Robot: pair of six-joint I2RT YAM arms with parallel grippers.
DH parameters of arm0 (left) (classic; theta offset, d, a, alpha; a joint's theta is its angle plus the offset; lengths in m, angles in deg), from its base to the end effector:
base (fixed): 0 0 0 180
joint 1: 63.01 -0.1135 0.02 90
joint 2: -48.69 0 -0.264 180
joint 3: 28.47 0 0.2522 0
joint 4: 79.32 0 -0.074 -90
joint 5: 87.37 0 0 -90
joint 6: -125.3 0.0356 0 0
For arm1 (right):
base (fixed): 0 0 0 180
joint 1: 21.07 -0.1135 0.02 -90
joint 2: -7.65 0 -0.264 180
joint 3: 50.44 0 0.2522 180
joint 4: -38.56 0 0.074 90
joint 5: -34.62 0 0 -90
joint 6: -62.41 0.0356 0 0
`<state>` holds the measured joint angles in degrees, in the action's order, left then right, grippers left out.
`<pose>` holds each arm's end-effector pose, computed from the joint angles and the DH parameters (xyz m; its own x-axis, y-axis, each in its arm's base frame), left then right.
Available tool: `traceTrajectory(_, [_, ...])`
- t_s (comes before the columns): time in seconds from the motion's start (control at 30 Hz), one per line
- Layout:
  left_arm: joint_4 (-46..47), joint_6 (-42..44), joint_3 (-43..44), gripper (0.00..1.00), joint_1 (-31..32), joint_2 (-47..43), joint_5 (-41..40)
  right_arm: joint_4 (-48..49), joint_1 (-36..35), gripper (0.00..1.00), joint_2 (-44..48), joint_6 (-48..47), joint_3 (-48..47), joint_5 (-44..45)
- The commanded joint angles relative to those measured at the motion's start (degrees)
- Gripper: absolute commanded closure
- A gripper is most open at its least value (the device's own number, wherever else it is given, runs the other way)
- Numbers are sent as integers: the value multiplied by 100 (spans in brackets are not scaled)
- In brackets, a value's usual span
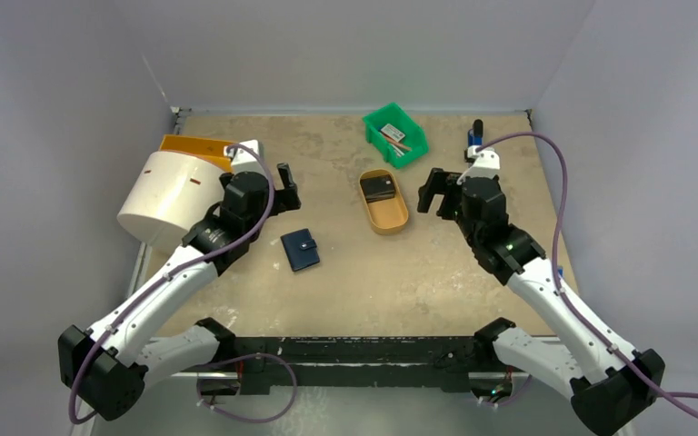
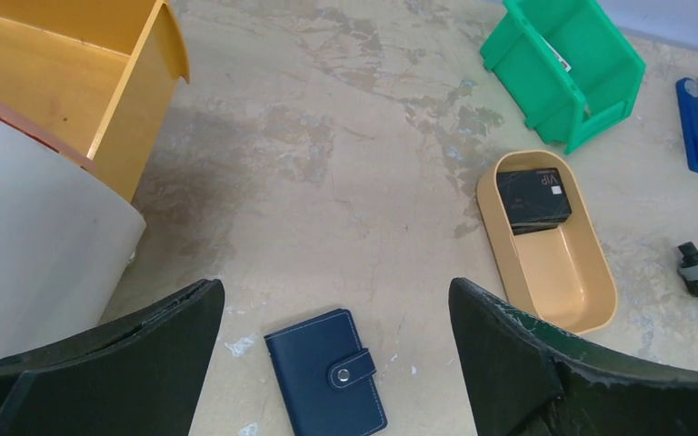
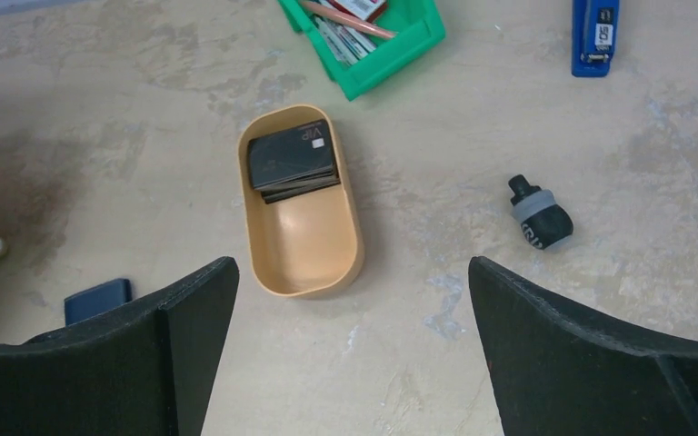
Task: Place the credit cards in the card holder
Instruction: Move the card holder to the center of the board.
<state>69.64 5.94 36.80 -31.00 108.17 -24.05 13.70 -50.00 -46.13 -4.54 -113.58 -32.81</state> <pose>0.2057 -0.1097 0.3212 -0.3786 -0.2800 -0.8822 -0.0647 0.9588 -0.2765 0.1955 0.0924 0.3389 -0.2634 0.2675 -0.9269 -0.0216 0.9589 0.2829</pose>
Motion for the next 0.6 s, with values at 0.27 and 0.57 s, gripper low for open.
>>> traceTrajectory(0.27, [570, 69, -307, 4, 7, -605, 218, 517, -84, 6, 315, -203, -59, -1832])
traceTrajectory(0.57, [689, 89, -402, 9, 7, -679, 287, 1326, -965, 17, -329, 989, 505, -1801])
